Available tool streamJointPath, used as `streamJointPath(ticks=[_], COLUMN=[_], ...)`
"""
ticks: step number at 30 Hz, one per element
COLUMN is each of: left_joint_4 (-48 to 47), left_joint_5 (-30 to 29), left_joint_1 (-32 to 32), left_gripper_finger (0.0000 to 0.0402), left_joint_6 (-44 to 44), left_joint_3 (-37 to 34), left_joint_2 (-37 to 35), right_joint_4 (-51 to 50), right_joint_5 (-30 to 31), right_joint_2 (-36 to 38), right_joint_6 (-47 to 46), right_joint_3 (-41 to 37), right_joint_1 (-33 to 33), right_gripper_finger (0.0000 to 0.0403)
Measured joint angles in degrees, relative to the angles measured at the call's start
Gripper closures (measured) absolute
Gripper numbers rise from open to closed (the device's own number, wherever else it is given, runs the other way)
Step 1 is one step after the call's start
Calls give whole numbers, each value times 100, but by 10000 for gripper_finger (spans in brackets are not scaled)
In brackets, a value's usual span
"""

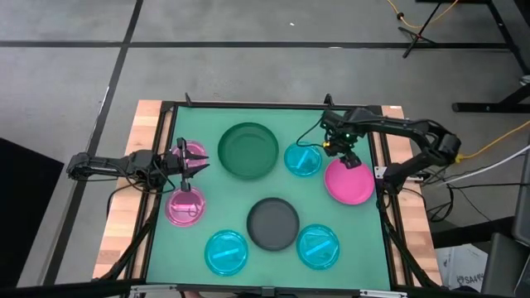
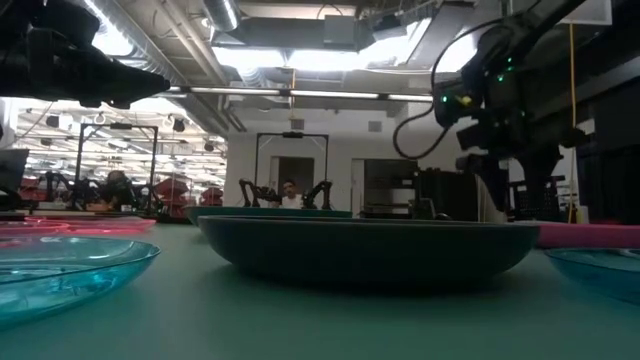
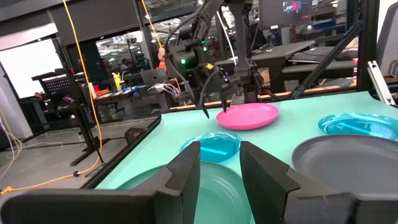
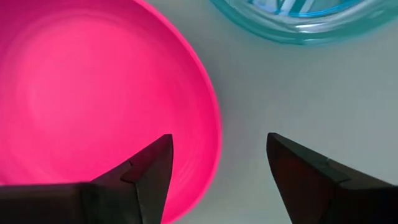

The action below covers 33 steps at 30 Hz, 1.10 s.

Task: Stack plastic plates
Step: Stack the pink plate on top of the green plate

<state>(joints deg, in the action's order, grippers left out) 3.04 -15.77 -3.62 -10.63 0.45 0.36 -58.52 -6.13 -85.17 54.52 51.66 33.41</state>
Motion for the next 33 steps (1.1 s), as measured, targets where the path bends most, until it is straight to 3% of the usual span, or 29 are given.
streamJointPath(ticks=[27,33], left_joint_4=[1,1], left_joint_5=[0,0], left_joint_1=[1,0], left_gripper_finger=[295,295], left_joint_6=[2,3], left_joint_3=[-2,-1], left_joint_2=[0,-1], right_joint_4=[210,254], right_joint_5=[94,97], right_joint_2=[-1148,-1152], right_joint_6=[0,0], right_joint_3=[13,13], right_joint_1=[-1,0], right_gripper_finger=[155,194])
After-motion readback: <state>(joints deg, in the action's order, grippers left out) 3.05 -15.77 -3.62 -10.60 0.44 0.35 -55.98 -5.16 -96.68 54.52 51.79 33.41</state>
